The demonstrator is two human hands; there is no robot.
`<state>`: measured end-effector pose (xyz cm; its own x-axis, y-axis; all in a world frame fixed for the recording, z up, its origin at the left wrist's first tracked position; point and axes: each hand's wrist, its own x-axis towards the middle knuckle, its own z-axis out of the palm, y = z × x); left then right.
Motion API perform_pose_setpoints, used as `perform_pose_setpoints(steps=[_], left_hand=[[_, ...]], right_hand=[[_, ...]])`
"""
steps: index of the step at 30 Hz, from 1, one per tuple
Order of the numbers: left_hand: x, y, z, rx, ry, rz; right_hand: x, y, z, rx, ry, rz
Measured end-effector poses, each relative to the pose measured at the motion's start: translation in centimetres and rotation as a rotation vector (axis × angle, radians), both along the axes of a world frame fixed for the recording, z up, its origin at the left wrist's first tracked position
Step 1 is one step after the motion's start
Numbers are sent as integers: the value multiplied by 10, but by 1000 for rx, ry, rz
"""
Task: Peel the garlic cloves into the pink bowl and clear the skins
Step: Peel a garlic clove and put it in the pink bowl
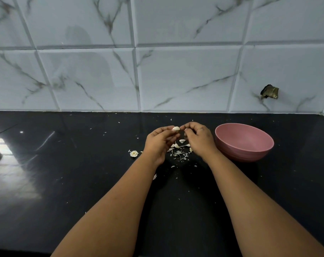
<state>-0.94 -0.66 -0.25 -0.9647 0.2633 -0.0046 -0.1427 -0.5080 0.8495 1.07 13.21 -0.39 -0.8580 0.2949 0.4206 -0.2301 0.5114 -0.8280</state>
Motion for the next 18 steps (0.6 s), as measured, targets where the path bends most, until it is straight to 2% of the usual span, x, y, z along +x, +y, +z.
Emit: perform_pose_setpoints(steps=[4,10,18], left_hand=[[-2,-2,-2,5,32,19],[1,7,-11,-381,280,96],[-2,6,-13,-648,456,226]], right_hand=[[3,-2,0,-165,-12,107],[3,1,0,-243,32,93],[-2,3,-6,-242,-58,120]])
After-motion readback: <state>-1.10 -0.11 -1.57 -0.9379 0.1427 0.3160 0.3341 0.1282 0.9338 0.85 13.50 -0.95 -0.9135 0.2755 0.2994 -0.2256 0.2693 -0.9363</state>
